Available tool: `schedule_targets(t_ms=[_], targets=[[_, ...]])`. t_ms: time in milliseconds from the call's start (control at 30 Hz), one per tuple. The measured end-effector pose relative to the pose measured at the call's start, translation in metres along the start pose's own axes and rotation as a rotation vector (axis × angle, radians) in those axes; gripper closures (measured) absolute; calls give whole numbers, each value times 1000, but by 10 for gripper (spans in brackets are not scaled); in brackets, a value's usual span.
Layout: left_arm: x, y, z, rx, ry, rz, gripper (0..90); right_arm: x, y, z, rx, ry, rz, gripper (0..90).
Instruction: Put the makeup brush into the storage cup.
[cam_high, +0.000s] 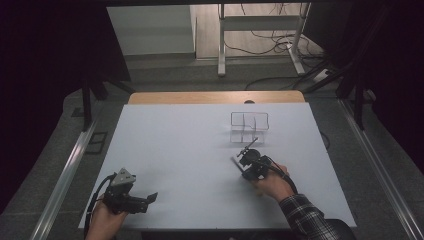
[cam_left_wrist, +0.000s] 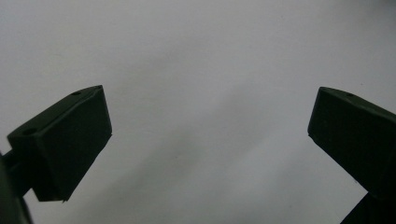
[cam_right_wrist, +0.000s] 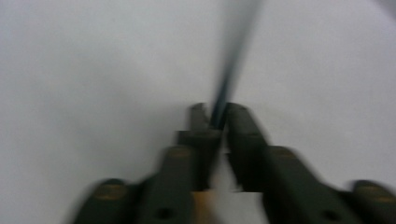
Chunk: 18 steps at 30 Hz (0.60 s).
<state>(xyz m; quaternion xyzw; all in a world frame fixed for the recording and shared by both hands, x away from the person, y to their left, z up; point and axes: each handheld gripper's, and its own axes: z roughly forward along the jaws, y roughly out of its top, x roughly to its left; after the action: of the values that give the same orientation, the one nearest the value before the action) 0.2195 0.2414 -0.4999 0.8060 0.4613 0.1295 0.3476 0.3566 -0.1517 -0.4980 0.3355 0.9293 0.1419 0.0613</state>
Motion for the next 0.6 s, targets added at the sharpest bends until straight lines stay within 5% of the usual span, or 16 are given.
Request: schedule_targets(t_ms=[333, 600], targets=[[3, -1, 0, -44, -48, 9, 22, -3, -2, -2, -12, 19, -24, 839], [5, 0, -1, -76, -92, -40, 0, -5, -4, -18, -81, 43, -26, 839]])
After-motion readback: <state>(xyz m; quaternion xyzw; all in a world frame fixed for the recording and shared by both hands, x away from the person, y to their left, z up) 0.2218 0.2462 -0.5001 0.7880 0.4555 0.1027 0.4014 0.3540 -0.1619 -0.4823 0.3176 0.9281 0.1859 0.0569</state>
